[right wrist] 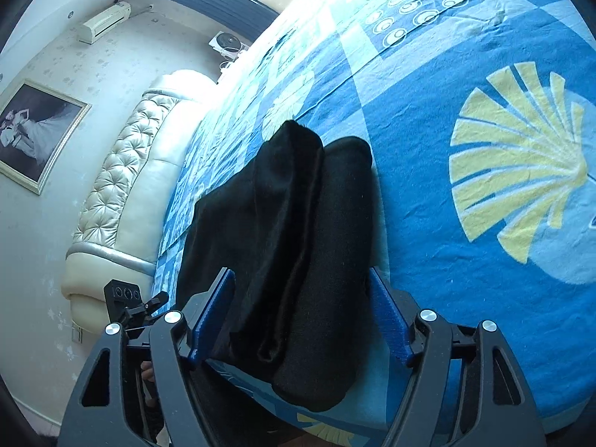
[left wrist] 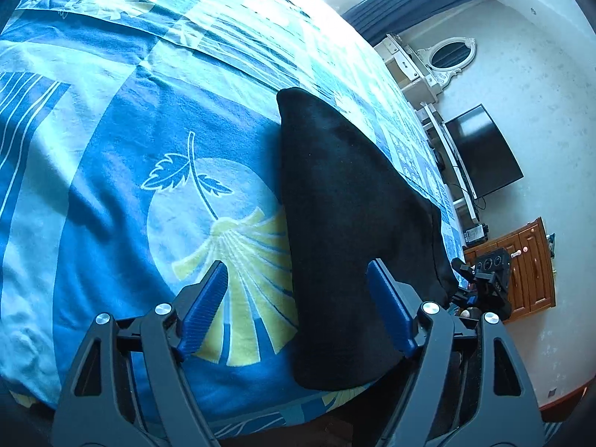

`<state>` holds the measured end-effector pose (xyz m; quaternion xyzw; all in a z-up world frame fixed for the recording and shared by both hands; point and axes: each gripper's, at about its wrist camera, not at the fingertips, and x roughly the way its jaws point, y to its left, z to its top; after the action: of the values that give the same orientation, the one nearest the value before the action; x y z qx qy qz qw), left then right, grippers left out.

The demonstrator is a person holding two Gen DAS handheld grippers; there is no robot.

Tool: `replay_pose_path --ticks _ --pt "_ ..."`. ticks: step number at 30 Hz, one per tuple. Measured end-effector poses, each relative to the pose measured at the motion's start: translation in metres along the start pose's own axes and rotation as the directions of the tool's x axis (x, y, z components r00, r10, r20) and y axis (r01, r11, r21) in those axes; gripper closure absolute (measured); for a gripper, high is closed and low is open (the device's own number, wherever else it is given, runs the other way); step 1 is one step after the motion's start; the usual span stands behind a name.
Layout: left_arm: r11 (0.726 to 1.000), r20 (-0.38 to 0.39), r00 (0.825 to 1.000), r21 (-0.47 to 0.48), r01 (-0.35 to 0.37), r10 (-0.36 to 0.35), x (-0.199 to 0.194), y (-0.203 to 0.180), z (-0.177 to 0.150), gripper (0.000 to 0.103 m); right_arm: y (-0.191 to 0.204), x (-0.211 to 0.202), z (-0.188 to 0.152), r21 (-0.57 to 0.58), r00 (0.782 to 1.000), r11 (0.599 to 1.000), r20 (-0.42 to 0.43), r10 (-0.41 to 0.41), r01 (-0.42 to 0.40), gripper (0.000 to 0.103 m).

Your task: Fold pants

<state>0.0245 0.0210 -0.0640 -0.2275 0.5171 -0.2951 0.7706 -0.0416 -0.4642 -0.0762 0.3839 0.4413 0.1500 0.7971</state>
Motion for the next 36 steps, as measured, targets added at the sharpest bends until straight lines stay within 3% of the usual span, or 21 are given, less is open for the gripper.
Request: replay_pose_path --ticks 4,9,13,14,15,18,24,32,36 --pt "1.0 -0.025 1.0 -0.001 0.013 -0.013 0.024 0.001 0.024 0.024 -0.002 0.023 0.025 -0.021 0.999 0.999 -0.011 -0.038 0.038 0.026" --pt "0.999 -0.03 0.999 -0.028 0.042 -0.043 0.045 0.0 0.053 0.02 -0.01 0.042 0.052 0.005 1.0 1.0 0.013 -0.01 0.01 0.025" --pt "0.998 -0.046 0.998 -0.05 0.04 -0.043 0.061 0.002 0.068 0.021 -0.008 0.052 0.06 -0.022 1.0 1.0 -0.018 0.012 -0.012 0.025" --pt "0.999 -0.047 0.999 -0.041 0.023 -0.024 0.064 0.0 0.07 0.035 -0.006 0.052 0.059 -0.04 1.0 0.999 -0.021 0.005 -0.006 0.027" --pt "0.999 -0.06 0.998 -0.031 0.014 -0.015 0.068 -0.001 0.07 0.06 -0.006 0.053 0.058 -0.047 1.0 0.999 -0.026 -0.002 0.001 0.043" --pt "0.999 -0.065 0.998 -0.038 -0.004 0.002 0.072 -0.003 0.071 0.073 -0.003 0.054 0.057 -0.053 1.0 0.999 -0.011 0.005 -0.006 0.056" --pt "0.999 -0.041 0.998 -0.022 -0.048 0.047 0.062 -0.012 0.079 0.083 0.015 0.049 0.061 -0.085 0.998 0.996 0.041 0.041 -0.037 0.063" --pt "0.992 0.015 0.991 -0.003 -0.129 0.129 0.05 -0.009 0.117 0.084 0.037 0.074 0.091 -0.114 0.996 0.991 0.05 0.08 -0.074 0.067" --pt "0.975 0.037 0.976 0.064 -0.215 0.213 0.05 -0.007 0.138 0.084 0.049 0.101 0.112 -0.117 0.997 0.991 0.028 0.07 -0.066 0.067"
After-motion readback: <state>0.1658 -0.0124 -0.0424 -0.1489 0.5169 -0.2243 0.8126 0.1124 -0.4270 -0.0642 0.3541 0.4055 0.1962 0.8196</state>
